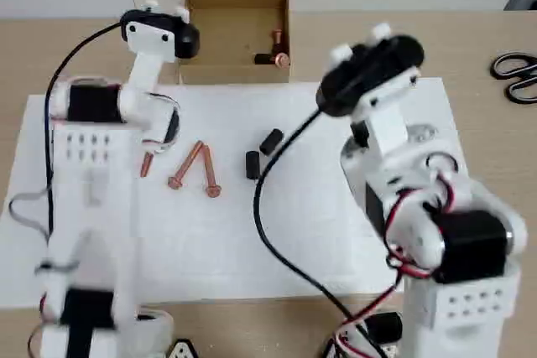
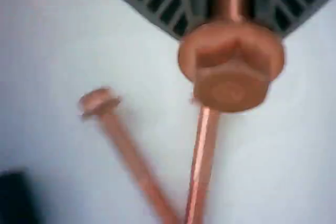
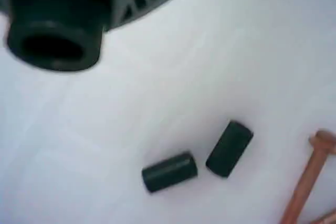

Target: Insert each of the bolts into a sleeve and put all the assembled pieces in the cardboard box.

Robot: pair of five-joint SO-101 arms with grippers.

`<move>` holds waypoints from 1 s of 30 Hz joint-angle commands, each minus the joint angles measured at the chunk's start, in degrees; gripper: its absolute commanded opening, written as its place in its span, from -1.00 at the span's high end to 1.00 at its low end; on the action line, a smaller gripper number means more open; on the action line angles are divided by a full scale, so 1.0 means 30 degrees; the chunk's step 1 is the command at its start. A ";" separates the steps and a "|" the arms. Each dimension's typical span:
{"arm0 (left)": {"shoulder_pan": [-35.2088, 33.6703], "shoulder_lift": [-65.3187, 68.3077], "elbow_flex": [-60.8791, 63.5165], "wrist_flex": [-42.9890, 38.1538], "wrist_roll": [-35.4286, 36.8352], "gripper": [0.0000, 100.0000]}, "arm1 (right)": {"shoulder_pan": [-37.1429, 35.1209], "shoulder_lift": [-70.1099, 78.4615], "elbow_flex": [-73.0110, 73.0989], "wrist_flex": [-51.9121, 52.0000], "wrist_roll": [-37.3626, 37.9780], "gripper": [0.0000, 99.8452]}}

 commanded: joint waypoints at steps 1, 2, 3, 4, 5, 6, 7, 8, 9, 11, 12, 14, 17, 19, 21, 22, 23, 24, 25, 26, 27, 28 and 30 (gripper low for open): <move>0.0586 -0.4454 0.1568 -0.2755 0.2960 0.99 | 0.0073 -0.1832 0.2139 -0.0484 0.0147 0.99; 0.0850 -0.5304 0.2388 -0.3663 0.3751 0.99 | 0.0073 -0.2271 0.2960 -0.1099 0.0059 0.99; 0.1143 -0.6095 0.3297 -0.4659 0.4484 0.99 | 0.0103 -0.2681 0.3839 -0.1773 0.0059 0.99; 0.1377 -0.6828 0.4234 -0.5626 0.5011 0.99 | 0.0103 -0.3033 0.4835 -0.2447 0.0059 0.99; 0.1612 -0.7473 0.5260 -0.6564 0.5480 0.99 | 0.0073 -0.3326 0.5861 -0.3062 0.0059 0.99; 0.1905 -0.8147 0.6315 -0.7560 0.5832 0.99 | 0.0073 -0.3560 0.6886 -0.3795 0.0029 0.99; 0.2168 -0.8733 0.7399 -0.8586 0.6125 0.99 | 0.0073 -0.3707 0.7824 -0.4645 0.0029 0.99; 0.2344 -0.9231 0.8513 -0.9641 0.6447 0.99 | 0.0073 -0.3883 0.8791 -0.5641 0.0029 0.99; 0.2432 -0.9758 0.9714 -1.0755 0.6711 0.99 | 0.0073 -0.4088 0.9788 -0.6755 0.0000 0.99; 0.2725 -1.0784 1.1912 -1.2777 0.6974 0.99 | -0.0161 -0.4381 1.1868 -0.9304 -0.0674 0.99; 0.2872 -1.1282 1.2908 -1.3656 0.7062 0.99 | -0.0484 -0.4527 1.2923 -1.0564 -0.1348 0.99; 0.3136 -1.2337 1.4637 -1.5385 0.7092 0.99 | -0.1333 -0.4821 1.5150 -1.3026 -0.2842 0.99; 0.3282 -1.3832 1.6571 -1.7377 0.7267 0.99 | -0.2857 -0.5465 1.7963 -1.5722 -0.3868 0.99; 0.3253 -1.4564 1.7451 -1.8315 0.8029 0.99 | -0.3736 -0.6110 1.9194 -1.6601 -0.3868 0.99; 0.3165 -1.4886 1.8037 -1.9048 0.8791 0.99 | -0.4264 -0.6842 2.0396 -1.7451 -0.3927 0.99; 0.3165 -1.4916 1.8183 -1.9311 0.9114 0.99 | -0.4410 -0.7165 2.1040 -1.8066 -0.3927 0.99; 0.3223 -1.4916 1.8330 -1.9516 0.9407 0.99 | -0.4498 -0.7458 2.1685 -1.8740 -0.3956 0.99; 0.3253 -1.4916 1.8418 -1.9692 0.9670 0.99 | -0.4498 -0.7751 2.2330 -1.9297 -0.3985 0.99; 0.3311 -1.4916 1.8476 -1.9985 0.9905 0.99 | -0.4498 -0.8044 2.2945 -1.9824 -0.3985 0.99; 0.3429 -1.4916 1.8505 -2.0249 1.0051 0.99 | -0.4498 -0.8308 2.3560 -2.0264 -0.3985 0.99; 0.3575 -1.4916 1.8505 -2.0454 1.0110 0.99 | -0.4498 -0.8571 2.4088 -2.0645 -0.3985 0.99; 0.3692 -1.4886 1.8505 -2.0659 1.0081 0.99 | -0.4498 -0.8835 2.4557 -2.0996 -0.4015 0.99; 0.4132 -1.4886 1.8505 -2.1070 1.0081 0.99 | -0.4645 -0.9275 2.5348 -2.1641 -0.4689 0.99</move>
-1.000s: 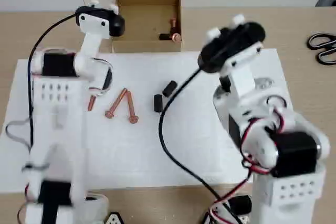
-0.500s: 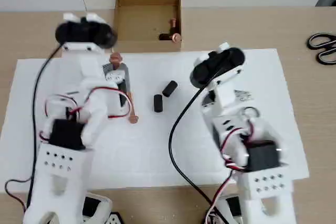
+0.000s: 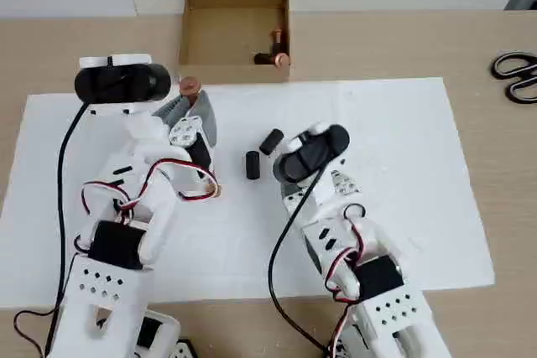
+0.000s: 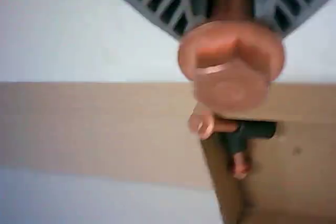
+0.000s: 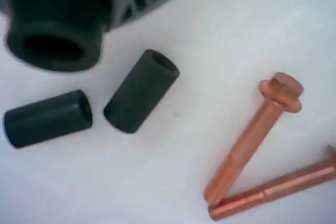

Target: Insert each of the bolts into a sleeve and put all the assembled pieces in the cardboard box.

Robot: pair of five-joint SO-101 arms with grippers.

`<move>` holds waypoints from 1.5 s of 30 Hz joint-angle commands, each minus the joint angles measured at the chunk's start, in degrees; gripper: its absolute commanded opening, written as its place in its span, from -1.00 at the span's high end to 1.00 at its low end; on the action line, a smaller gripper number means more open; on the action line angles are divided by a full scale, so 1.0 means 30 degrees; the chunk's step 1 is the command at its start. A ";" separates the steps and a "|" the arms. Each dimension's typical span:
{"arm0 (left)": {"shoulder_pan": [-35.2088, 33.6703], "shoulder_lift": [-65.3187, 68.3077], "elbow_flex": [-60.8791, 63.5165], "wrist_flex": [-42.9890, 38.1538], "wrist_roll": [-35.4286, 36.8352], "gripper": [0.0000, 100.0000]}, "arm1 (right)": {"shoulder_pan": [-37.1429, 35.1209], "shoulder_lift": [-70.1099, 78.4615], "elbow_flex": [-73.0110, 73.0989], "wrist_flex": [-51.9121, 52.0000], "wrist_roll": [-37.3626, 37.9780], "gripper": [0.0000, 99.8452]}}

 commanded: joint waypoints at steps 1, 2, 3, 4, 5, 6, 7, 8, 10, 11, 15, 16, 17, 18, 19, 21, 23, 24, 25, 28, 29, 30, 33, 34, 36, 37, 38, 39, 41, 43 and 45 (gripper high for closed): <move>0.0674 -0.0615 0.0015 -0.1143 0.0176 0.99 | -0.0513 -0.1187 0.0938 -0.1568 -0.1495 0.99; 0.0879 -0.0615 0.0161 -0.1465 0.0176 0.99 | -0.0806 -0.1421 0.1348 -0.1949 -0.2344 0.99; 0.1084 -0.0615 0.0396 -0.1758 0.0176 0.99 | -0.1128 -0.1714 0.1788 -0.2447 -0.3165 0.99; 0.1231 -0.0615 0.0659 -0.2022 0.0176 0.99 | -0.1451 -0.2066 0.2227 -0.2974 -0.3780 0.99; 0.1289 -0.0615 0.0923 -0.2286 0.0176 0.99 | -0.1714 -0.2418 0.2755 -0.3502 -0.4220 0.99; 0.1407 -0.0615 0.1187 -0.2520 0.0176 0.99 | -0.1949 -0.2799 0.3282 -0.4088 -0.4425 0.99; 0.1495 -0.0615 0.1392 -0.2696 0.0176 0.99 | -0.2154 -0.3238 0.3897 -0.4703 -0.4454 0.99; 0.1582 -0.0615 0.1538 -0.2755 0.0205 0.99 | -0.2359 -0.3678 0.4454 -0.5348 -0.4454 0.99; 0.1875 -0.0645 0.1656 -0.2696 0.0205 0.99 | -0.2681 -0.4527 0.5509 -0.6637 -0.4454 0.99; 0.2051 -0.0645 0.1656 -0.2667 0.0205 0.99 | -0.2799 -0.4938 0.5978 -0.7136 -0.4454 0.99; 0.2901 -0.0645 0.1568 -0.2022 0.0234 0.99 | -0.2828 -0.6051 0.6916 -0.7516 -0.4425 0.99; 0.3165 -0.0645 0.1568 -0.1817 0.0234 0.99 | -0.2828 -0.6168 0.6945 -0.7516 -0.4425 0.99; 0.3341 -0.0645 0.1568 -0.1612 0.0234 0.99 | -0.2828 -0.6227 0.6945 -0.7487 -0.4425 0.99; 0.3487 -0.0615 0.1568 -0.1524 0.0234 0.99 | -0.2857 -0.6227 0.6945 -0.7487 -0.4396 0.99; 0.3546 -0.0615 0.1568 -0.1495 0.0234 0.99 | -0.2945 -0.6227 0.6945 -0.7487 -0.4396 0.99; 0.3634 -0.0615 0.1568 -0.1495 0.0410 0.99 | -0.3238 -0.6227 0.6945 -0.7487 -0.4132 0.99; 0.3663 -0.0615 0.1568 -0.1495 0.1084 0.99 | -0.3473 -0.6227 0.6945 -0.7487 -0.3370 0.99; 0.3663 -0.0645 0.1568 -0.1495 0.1289 0.99 | -0.3531 -0.6227 0.6945 -0.7487 -0.3077 0.99; 0.3663 -0.0645 0.1568 -0.1495 0.1348 0.99 | -0.3531 -0.6227 0.6945 -0.7487 -0.2930 0.99; 0.3692 -0.0674 0.1568 -0.1465 0.1377 0.99 | -0.3531 -0.6227 0.6945 -0.7487 -0.2842 0.99; 0.3692 -0.0674 0.1597 -0.1465 0.1377 0.99 | -0.3531 -0.6227 0.6945 -0.7487 -0.2842 0.99; 0.3692 -0.0674 0.1626 -0.1465 0.1377 0.99 | -0.3531 -0.6227 0.6945 -0.7487 -0.2842 0.99; 0.3927 -0.0703 0.1538 -0.0703 0.1407 0.99 | -0.3531 -0.6227 0.6945 -0.7487 -0.2842 0.99; 0.4161 -0.0733 0.1538 -0.0381 0.1407 0.99 | -0.3531 -0.6227 0.6945 -0.7487 -0.2842 0.99; 0.4571 -0.0733 0.1538 0.0029 0.1407 0.99 | -0.3531 -0.6227 0.6945 -0.7487 -0.2842 0.99; 0.4601 -0.0733 0.1568 0.0029 0.1407 0.99 | -0.3531 -0.6227 0.6945 -0.7487 -0.2842 0.99; 0.4630 -0.0733 0.1597 0.0000 0.1407 0.99 | -0.3531 -0.6227 0.6945 -0.7487 -0.2842 0.99; 0.4630 -0.0733 0.1597 0.0000 0.1407 0.99 | -0.3531 -0.6227 0.6945 -0.7487 -0.2842 0.99; 0.4601 -0.0733 0.1656 0.0000 0.1407 0.99 | -0.3531 -0.6227 0.6945 -0.7487 -0.2842 0.99; 0.4601 -0.0733 0.1656 0.0000 0.1407 0.99 | -0.3531 -0.6227 0.6945 -0.7487 -0.2842 0.99; 0.4630 -0.0703 0.1685 0.0000 0.1407 0.99 | -0.3531 -0.6227 0.6945 -0.7487 -0.2842 0.99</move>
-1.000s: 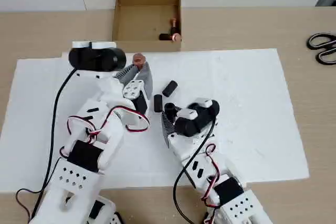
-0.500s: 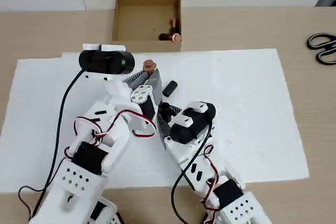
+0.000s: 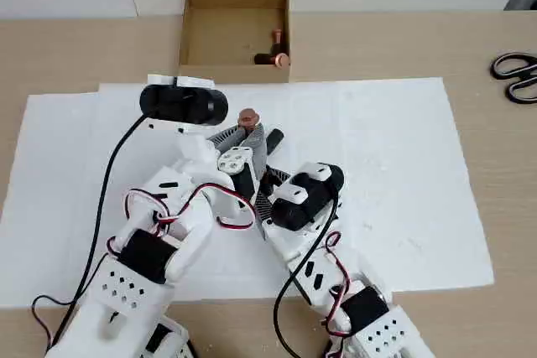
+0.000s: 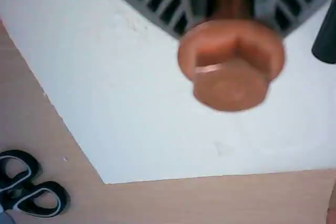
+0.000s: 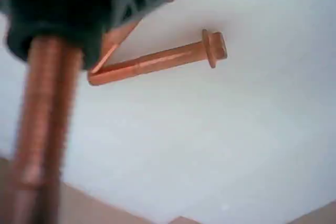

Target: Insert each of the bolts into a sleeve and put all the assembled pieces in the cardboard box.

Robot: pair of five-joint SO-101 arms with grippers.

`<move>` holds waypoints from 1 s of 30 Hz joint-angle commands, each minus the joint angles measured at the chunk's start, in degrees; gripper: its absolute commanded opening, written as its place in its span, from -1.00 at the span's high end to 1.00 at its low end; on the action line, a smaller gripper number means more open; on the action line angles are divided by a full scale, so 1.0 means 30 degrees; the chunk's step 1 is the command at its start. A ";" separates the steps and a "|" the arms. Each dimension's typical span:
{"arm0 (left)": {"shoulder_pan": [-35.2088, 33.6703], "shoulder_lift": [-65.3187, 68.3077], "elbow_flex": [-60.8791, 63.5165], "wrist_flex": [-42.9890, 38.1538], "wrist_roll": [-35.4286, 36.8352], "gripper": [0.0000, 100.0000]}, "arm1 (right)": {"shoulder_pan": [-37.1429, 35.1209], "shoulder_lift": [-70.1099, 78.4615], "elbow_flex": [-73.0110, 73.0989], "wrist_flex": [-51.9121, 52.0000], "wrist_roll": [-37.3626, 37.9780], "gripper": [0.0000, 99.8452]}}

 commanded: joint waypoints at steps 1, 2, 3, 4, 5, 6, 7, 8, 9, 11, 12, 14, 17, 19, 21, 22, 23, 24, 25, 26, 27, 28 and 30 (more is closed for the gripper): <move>0.0147 -0.0410 -0.0132 0.0088 0.0029 0.99 | -0.0044 -0.0366 0.0147 -0.0484 0.0264 0.99; 0.0147 -0.0410 -0.0132 0.0117 0.0029 0.99 | -0.0044 -0.0366 0.0147 -0.0484 0.0264 0.99; 0.0176 -0.0381 -0.0132 0.0147 0.0029 0.99 | -0.0044 -0.0366 0.0147 -0.0484 0.0264 0.99; 0.0205 -0.0381 -0.0132 0.0293 0.0029 0.99 | -0.0044 -0.0366 0.0147 -0.0484 0.0264 0.99; 0.0205 -0.0381 -0.0132 0.0527 0.0029 0.99 | -0.0044 -0.0366 0.0147 -0.0484 0.0264 0.99; 0.0234 -0.0381 -0.0132 0.0703 0.0029 0.99 | -0.0044 -0.0366 0.0147 -0.0484 0.0264 0.99; 0.0234 -0.0381 -0.0132 0.0908 0.0029 0.99 | -0.0044 -0.0366 0.0147 -0.0484 0.0264 0.99; 0.0234 -0.0381 -0.0132 0.1172 0.0029 0.99 | -0.0044 -0.0366 0.0147 -0.0484 0.0264 0.99; 0.0234 -0.0381 -0.0132 0.1436 0.0029 0.99 | -0.0044 -0.0366 0.0147 -0.0484 0.0264 0.99; 0.0234 -0.0381 -0.0132 0.1817 0.0029 0.99 | -0.0044 -0.0396 0.0147 -0.0484 0.0264 0.99; 0.0234 -0.0381 -0.0103 0.1934 0.0029 0.99 | -0.0044 -0.0396 0.0147 -0.0484 0.0264 0.99; 0.0234 -0.0381 0.0103 0.1934 0.0000 0.99 | -0.0044 -0.0396 0.0147 -0.0484 0.0264 0.99; 0.0469 -0.0440 0.0806 0.1963 -0.0059 0.99 | -0.0044 -0.0425 0.0147 -0.0484 0.0264 0.99; 0.0879 -0.0469 0.1421 0.1963 -0.0059 0.99 | -0.0044 -0.0425 0.0147 -0.0484 0.0264 0.99; 0.1377 -0.0469 0.1744 0.1963 -0.0088 0.99 | -0.0044 -0.0425 0.0147 -0.0484 0.0264 0.99; 0.1553 -0.0469 0.1802 0.1963 -0.0088 0.99 | -0.0044 -0.0425 0.0147 -0.0484 0.0264 0.99; 0.1670 -0.0469 0.1832 0.1993 -0.0088 0.99 | -0.0044 -0.0425 0.0147 -0.0484 0.0264 0.99; 0.1700 -0.0469 0.1832 0.1993 -0.0088 0.99 | -0.0044 -0.0425 0.0147 -0.0484 0.0264 0.99; 0.1670 -0.0469 0.1832 0.1993 -0.0088 0.99 | -0.0044 -0.0425 0.0147 -0.0484 0.0264 0.99; 0.1612 -0.0469 0.1832 0.2022 -0.0088 0.98 | -0.0044 -0.0425 0.0147 -0.0484 0.0264 0.99; 0.1582 -0.0469 0.1832 0.2022 -0.0088 0.98 | -0.0044 -0.0425 0.0147 -0.0484 0.0264 0.99; 0.1582 -0.0469 0.1802 0.2022 -0.0088 0.97 | -0.0044 -0.0425 0.0147 -0.0484 0.0264 0.99; 0.1582 -0.0498 0.1714 0.2051 -0.0264 0.86 | -0.0044 -0.0425 0.0147 -0.0484 0.0264 0.99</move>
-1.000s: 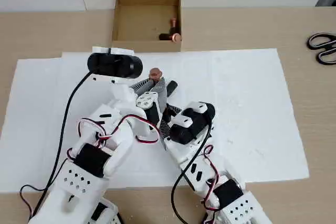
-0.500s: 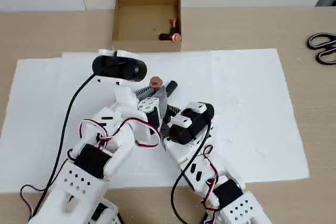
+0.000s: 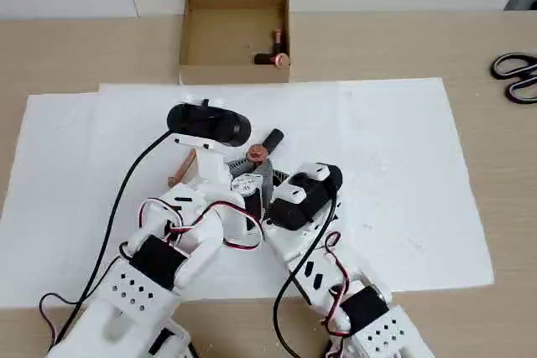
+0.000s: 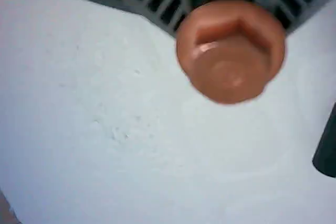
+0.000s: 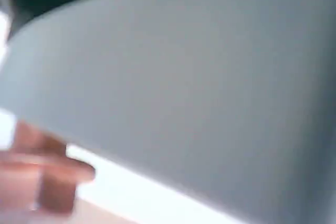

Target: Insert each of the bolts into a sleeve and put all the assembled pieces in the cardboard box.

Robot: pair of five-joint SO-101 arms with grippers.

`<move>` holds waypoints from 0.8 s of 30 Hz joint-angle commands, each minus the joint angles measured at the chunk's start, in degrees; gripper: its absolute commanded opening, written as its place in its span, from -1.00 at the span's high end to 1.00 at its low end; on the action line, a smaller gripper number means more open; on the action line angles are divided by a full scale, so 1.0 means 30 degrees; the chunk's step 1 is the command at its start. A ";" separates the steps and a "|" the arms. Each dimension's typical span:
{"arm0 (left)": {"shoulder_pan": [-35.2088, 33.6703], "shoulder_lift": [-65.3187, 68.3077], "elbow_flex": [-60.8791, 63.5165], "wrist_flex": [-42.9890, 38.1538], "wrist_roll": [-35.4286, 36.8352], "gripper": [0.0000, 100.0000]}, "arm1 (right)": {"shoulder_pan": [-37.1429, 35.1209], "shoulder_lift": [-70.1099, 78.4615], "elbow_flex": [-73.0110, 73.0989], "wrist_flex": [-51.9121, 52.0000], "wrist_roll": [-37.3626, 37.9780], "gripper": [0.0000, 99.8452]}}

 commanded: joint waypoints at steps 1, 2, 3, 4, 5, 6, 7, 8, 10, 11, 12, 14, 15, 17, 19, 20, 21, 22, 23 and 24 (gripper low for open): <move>0.0176 -0.0410 -0.0161 0.0176 -0.0176 0.77 | -0.0044 -0.0454 0.0147 -0.0484 0.0176 0.99; 0.0176 -0.0410 -0.0161 0.0234 -0.0176 0.69 | -0.0044 -0.0454 0.0147 -0.0484 0.0176 0.99; 0.0205 -0.0410 -0.0220 0.0527 -0.0176 0.61 | -0.0044 -0.0454 0.0147 -0.0484 0.0176 0.99; 0.0205 -0.0410 -0.0396 0.0879 -0.0176 0.54 | -0.0044 -0.0454 0.0147 -0.0484 0.0176 0.99; 0.0205 -0.0410 -0.0630 0.1260 -0.0176 0.50 | -0.0015 -0.0454 0.0147 -0.0484 0.0176 0.99; 0.0205 -0.0410 -0.0894 0.1553 -0.0176 0.46 | -0.0015 -0.0454 0.0147 -0.0484 0.0176 0.99; 0.0176 -0.0410 -0.1187 0.1758 -0.0176 0.44 | -0.0015 -0.0425 0.0147 -0.0484 0.0176 0.99; -0.0059 -0.0440 -0.1538 0.1905 -0.0176 0.43 | -0.0015 -0.0425 0.0147 -0.0484 0.0176 0.99; -0.0967 -0.0440 -0.2476 0.2403 -0.0176 0.42 | 0.0044 -0.0425 0.0147 -0.0484 0.0176 0.99; -0.1436 -0.0440 -0.2945 0.2696 -0.0176 0.42 | 0.0044 -0.0425 0.0147 -0.0484 0.0176 0.99; -0.1817 -0.0440 -0.3297 0.2989 -0.0147 0.42 | 0.0044 -0.0425 0.0147 -0.0484 0.0176 0.99; -0.2344 -0.0440 -0.3912 0.3516 -0.0147 0.42 | 0.0044 -0.0425 0.0147 -0.0484 0.0176 0.99; -0.2491 -0.0440 -0.4117 0.3692 -0.0147 0.42 | 0.0044 -0.0425 0.0147 -0.0484 0.0176 0.99; -0.2520 -0.0440 -0.4264 0.3780 -0.0205 0.42 | 0.0044 -0.0425 0.0147 -0.0484 0.0176 0.99; -0.2549 -0.0440 -0.4381 0.3780 -0.0205 0.42 | 0.0044 -0.0425 0.0147 -0.0484 0.0176 0.99; -0.2784 -0.0440 -0.4381 0.3751 -0.0205 0.42 | 0.0044 -0.0425 0.0147 -0.0484 0.0176 0.99; -0.3311 -0.0586 -0.4381 0.3751 -0.0205 0.42 | 0.0044 -0.0425 0.0147 -0.0484 0.0176 0.99; -0.3956 -0.0821 -0.4381 0.3751 -0.0205 0.42 | 0.0044 -0.0425 0.0147 -0.0484 0.0176 0.99; -0.4777 -0.1201 -0.4352 0.3780 -0.0205 0.42 | 0.0044 -0.0425 0.0147 -0.0484 0.0176 0.99; -0.5714 -0.1582 -0.4293 0.3839 -0.0205 0.42 | 0.0044 -0.0396 0.0147 -0.0484 0.0176 0.99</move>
